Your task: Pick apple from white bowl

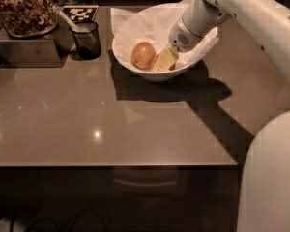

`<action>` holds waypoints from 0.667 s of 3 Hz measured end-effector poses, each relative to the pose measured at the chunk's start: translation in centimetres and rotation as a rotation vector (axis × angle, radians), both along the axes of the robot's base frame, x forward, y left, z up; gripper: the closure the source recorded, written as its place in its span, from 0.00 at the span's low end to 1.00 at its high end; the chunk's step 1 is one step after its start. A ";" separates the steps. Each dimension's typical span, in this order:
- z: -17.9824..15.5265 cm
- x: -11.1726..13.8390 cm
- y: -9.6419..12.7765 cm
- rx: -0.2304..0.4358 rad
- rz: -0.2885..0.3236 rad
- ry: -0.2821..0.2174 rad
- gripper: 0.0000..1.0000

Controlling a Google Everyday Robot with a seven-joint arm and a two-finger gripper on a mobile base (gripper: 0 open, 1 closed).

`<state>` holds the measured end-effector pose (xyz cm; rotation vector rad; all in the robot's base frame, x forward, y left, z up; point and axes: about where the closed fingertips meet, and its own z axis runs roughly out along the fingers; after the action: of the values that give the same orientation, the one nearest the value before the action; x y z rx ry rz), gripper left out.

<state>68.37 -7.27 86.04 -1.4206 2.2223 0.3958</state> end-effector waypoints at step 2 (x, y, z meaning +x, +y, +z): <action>-1.0 0.0 0.3 0.001 0.022 0.034 0.42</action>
Offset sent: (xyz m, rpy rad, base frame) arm -0.0003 -0.0019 -0.0095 0.0012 0.0448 0.0241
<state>68.40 -6.98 85.03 -1.4491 2.2350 0.4316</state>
